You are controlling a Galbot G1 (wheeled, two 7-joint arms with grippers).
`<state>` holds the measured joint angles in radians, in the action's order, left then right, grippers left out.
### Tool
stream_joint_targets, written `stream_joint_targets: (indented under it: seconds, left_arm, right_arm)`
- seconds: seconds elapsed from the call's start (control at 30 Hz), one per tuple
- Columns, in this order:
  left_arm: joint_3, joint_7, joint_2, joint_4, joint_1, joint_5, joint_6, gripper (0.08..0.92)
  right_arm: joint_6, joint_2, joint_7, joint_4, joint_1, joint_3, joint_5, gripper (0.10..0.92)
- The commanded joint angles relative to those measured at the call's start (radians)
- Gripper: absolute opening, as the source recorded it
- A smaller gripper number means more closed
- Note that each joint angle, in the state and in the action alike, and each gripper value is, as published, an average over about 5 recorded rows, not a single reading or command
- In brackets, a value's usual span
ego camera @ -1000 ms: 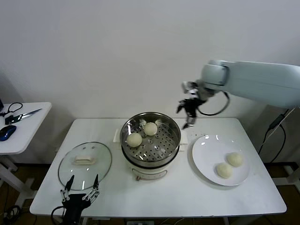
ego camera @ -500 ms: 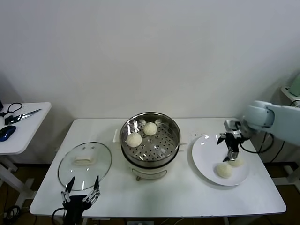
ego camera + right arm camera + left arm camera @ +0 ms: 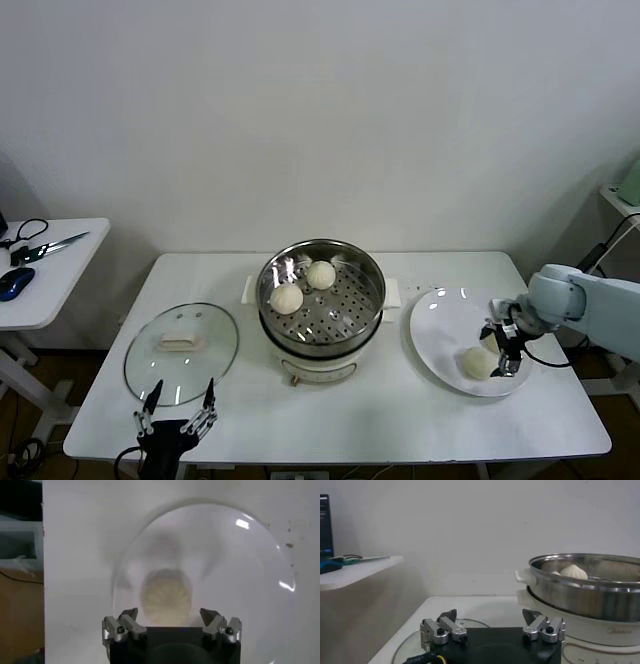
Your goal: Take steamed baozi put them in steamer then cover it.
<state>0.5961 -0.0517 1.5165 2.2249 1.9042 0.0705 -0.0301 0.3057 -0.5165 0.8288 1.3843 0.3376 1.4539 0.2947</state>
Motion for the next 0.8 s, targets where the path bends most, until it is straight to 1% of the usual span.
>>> stream_joint_targets:
  seconds: [0.03,0.2,0.43,0.6,0.7,0.8]
  left_arm:
    - [0.000,0.000,-0.002,-0.001,0.000,-0.002,-0.001,0.823]
    - [0.001,-0.002,-0.004,-0.002,-0.001,0.000,-0.002,0.823]
    - [-0.003,-0.003,-0.001,-0.001,0.000,-0.004,0.000,0.823]
    - [-0.001,-0.004,-0.001,-0.001,0.001,-0.002,0.002,0.823]
    - [-0.001,-0.004,-0.001,-0.001,-0.001,-0.004,0.002,0.823]
    - [-0.001,-0.004,0.000,-0.001,-0.002,-0.006,0.002,0.823]
  right_arm:
    - [0.012,-0.016,-0.032,-0.053,-0.160,-0.141,-0.052,0.818]
    - [0.008,-0.045,-0.031,-0.080,-0.135,-0.156,-0.035,0.761]
    - [-0.006,-0.041,0.010,-0.066,-0.097,-0.102,-0.022,0.727]
    - [-0.024,-0.047,0.029,-0.078,-0.079,-0.108,-0.021,0.667]
    - [-0.062,-0.053,0.070,-0.075,-0.012,-0.085,-0.027,0.654]
    - [-0.182,-0.076,0.145,-0.081,0.135,-0.023,-0.054,0.651]
